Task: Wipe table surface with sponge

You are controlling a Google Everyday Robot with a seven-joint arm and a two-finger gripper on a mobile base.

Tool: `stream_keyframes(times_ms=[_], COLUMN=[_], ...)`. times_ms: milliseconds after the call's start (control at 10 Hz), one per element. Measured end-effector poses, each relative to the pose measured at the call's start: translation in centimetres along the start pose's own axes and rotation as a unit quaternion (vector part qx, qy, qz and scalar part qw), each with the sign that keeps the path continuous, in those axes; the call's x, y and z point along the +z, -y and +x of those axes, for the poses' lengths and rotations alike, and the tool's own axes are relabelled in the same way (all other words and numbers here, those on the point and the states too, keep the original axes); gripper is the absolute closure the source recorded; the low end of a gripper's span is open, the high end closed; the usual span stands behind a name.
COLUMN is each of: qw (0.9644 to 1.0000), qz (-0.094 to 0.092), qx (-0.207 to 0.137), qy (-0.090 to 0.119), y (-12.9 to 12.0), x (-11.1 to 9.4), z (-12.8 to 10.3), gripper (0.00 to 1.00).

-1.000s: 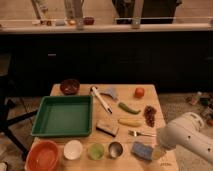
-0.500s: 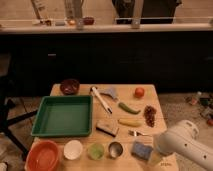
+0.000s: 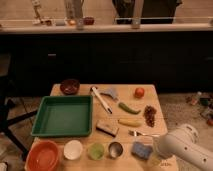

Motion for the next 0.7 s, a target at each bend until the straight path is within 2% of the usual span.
stream_keyframes(times_ms=[400, 700], qw=[0.9997, 0.9996], qz=[-0.022, -0.023], qx=[0.007, 0.012], qy=[-0.001, -0.008], y=[0.1, -0.1], x=[1.5, 1.9], z=[1.5, 2.1], gripper=[0.2, 0.2])
